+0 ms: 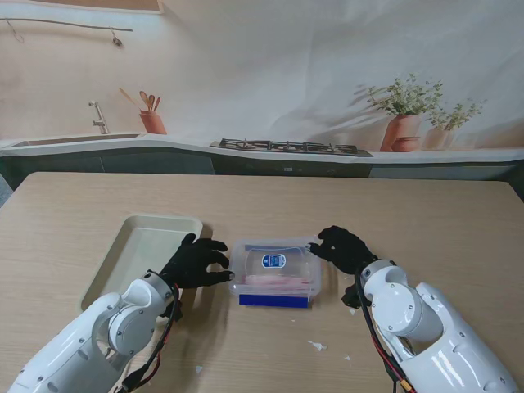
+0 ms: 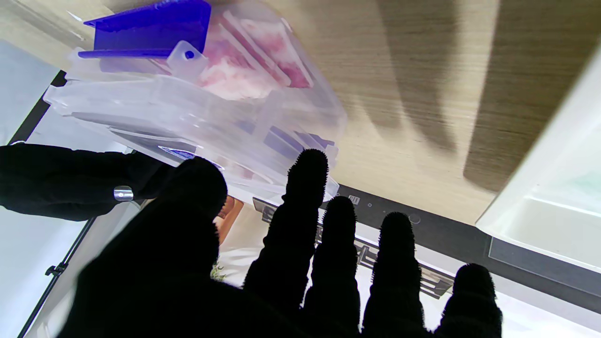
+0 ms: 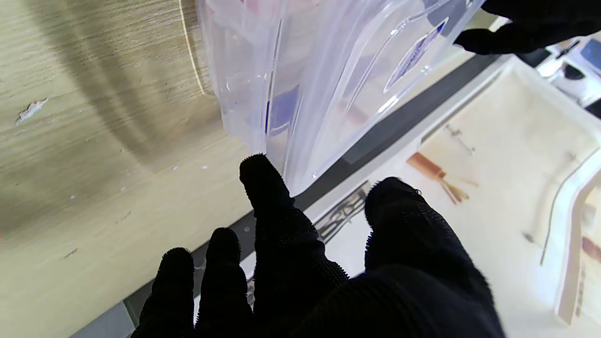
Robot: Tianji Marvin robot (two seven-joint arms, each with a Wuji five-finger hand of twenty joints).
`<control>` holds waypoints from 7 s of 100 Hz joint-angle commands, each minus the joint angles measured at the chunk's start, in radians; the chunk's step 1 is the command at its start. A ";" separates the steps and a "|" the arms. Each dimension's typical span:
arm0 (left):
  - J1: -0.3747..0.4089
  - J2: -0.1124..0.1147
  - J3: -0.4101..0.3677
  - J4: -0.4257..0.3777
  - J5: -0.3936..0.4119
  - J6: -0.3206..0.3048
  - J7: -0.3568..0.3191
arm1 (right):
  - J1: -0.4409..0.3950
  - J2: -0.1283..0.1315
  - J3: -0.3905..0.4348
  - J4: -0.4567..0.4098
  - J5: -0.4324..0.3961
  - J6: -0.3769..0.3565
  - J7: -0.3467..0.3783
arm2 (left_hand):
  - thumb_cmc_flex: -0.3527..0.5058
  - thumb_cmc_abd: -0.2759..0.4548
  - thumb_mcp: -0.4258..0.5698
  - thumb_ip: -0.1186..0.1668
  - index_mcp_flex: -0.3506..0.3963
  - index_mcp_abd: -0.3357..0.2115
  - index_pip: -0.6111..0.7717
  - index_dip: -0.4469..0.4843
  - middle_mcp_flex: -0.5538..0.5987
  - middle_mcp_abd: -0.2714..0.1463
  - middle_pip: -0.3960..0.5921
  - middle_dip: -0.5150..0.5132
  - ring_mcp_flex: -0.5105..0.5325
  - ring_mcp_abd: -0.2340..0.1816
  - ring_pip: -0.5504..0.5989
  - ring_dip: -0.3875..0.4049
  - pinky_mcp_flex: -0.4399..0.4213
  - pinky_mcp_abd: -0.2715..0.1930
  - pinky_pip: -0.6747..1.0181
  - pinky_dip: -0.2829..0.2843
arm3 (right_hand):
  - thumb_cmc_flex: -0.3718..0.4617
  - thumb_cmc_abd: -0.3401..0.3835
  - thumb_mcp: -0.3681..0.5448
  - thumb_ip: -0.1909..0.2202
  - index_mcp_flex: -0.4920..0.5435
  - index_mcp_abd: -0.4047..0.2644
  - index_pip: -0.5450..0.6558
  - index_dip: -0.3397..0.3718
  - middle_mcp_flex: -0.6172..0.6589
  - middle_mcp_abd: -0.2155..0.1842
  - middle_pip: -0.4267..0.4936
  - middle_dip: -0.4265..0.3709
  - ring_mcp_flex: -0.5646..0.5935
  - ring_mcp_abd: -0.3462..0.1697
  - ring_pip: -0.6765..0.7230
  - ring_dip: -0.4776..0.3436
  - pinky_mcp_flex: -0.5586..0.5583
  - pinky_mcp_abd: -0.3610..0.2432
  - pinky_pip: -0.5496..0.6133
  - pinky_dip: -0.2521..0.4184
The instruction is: Separate the bacon slices onto the tray
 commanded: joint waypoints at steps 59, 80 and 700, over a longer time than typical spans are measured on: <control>0.006 -0.007 0.004 -0.020 -0.003 -0.005 -0.024 | -0.025 -0.043 -0.002 -0.056 0.103 0.057 -0.042 | 0.014 0.002 0.014 0.007 -0.045 -0.162 -0.023 -0.015 -0.037 -0.037 -0.010 -0.015 -0.042 -0.016 -0.017 -0.015 -0.005 -0.020 -0.029 0.015 | -0.070 -0.081 0.228 0.017 -0.123 -0.247 -0.047 -0.001 0.075 0.100 0.151 0.060 0.063 0.087 0.217 0.111 0.053 0.035 0.070 0.074; 0.005 -0.006 0.007 -0.018 0.000 -0.011 -0.024 | -0.031 -0.046 -0.004 -0.073 0.102 0.100 -0.053 | 0.013 0.003 0.014 0.007 -0.060 -0.173 -0.027 -0.016 -0.047 -0.040 -0.010 -0.015 -0.046 -0.019 -0.018 -0.015 -0.003 -0.020 -0.028 0.016 | -0.045 -0.105 0.266 0.018 -0.145 -0.262 -0.037 0.005 0.145 0.124 0.200 0.080 0.122 0.118 0.273 0.137 0.071 0.052 0.075 0.078; 0.001 -0.018 0.006 0.017 0.055 -0.108 0.110 | 0.028 -0.138 -0.056 -0.060 0.348 0.476 -0.213 | -0.017 -0.037 0.068 0.014 -0.213 -0.142 0.011 0.013 -0.081 -0.031 0.014 -0.004 -0.055 -0.018 0.005 -0.004 0.033 0.006 0.000 0.042 | 0.132 -0.377 0.560 -0.121 -0.059 -0.369 0.566 -0.043 0.688 0.105 0.491 0.361 0.999 0.167 0.946 0.310 0.628 0.241 1.125 0.018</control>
